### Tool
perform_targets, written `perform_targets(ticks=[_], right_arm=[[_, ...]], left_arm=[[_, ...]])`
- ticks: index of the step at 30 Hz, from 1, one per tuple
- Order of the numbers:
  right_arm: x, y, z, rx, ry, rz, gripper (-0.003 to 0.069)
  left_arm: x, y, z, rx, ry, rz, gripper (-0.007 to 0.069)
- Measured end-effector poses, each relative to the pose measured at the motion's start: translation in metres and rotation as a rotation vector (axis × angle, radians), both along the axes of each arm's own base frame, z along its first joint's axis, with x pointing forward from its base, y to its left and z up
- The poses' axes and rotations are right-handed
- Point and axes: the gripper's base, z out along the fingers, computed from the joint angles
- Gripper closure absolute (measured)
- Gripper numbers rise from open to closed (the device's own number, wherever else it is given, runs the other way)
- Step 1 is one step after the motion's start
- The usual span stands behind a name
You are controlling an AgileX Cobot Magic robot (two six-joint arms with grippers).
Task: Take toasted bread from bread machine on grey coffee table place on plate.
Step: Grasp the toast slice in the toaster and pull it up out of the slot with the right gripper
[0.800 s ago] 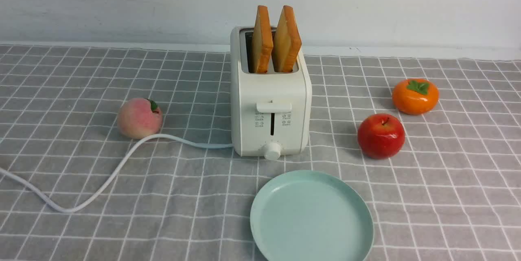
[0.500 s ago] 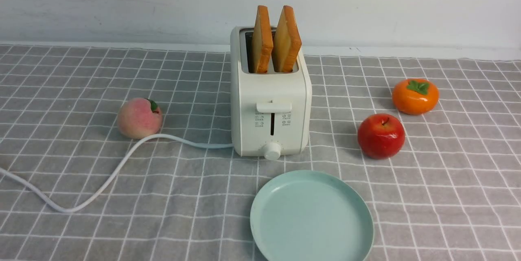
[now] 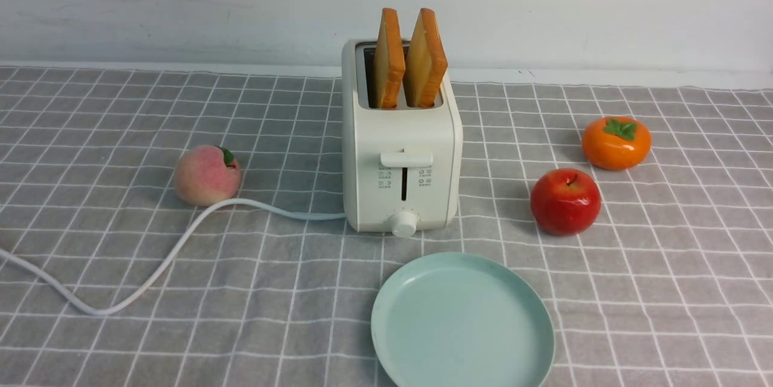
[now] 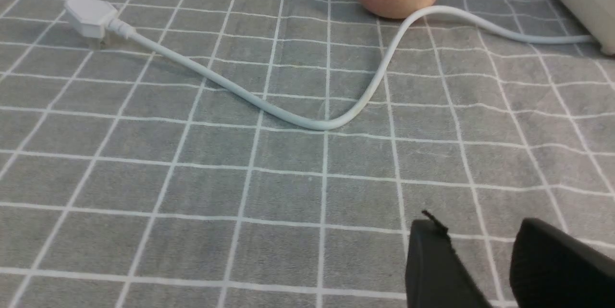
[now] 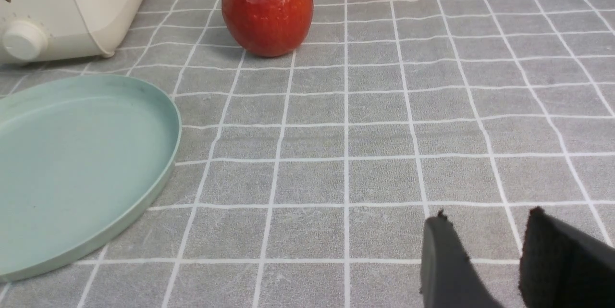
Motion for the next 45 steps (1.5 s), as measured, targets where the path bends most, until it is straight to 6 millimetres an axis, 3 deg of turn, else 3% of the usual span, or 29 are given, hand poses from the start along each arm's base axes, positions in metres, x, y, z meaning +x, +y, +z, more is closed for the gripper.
perform_targets(ticks=[25,38,45], right_arm=[[0.001,-0.001,0.002,-0.003,-0.034,-0.008,0.0419],[0.004,-0.008,0.036,-0.01,-0.441,-0.09,0.0419],[0.004,-0.009,0.039,-0.008,-0.475,-0.097,0.0419]], left_arm=[[0.0,-0.002,0.001,-0.036,-0.014,-0.01,0.0386],[0.004,0.0,0.026,-0.071,-0.29,0.01,0.0386],[0.004,0.0,0.025,-0.071,-0.282,0.009,0.0386]])
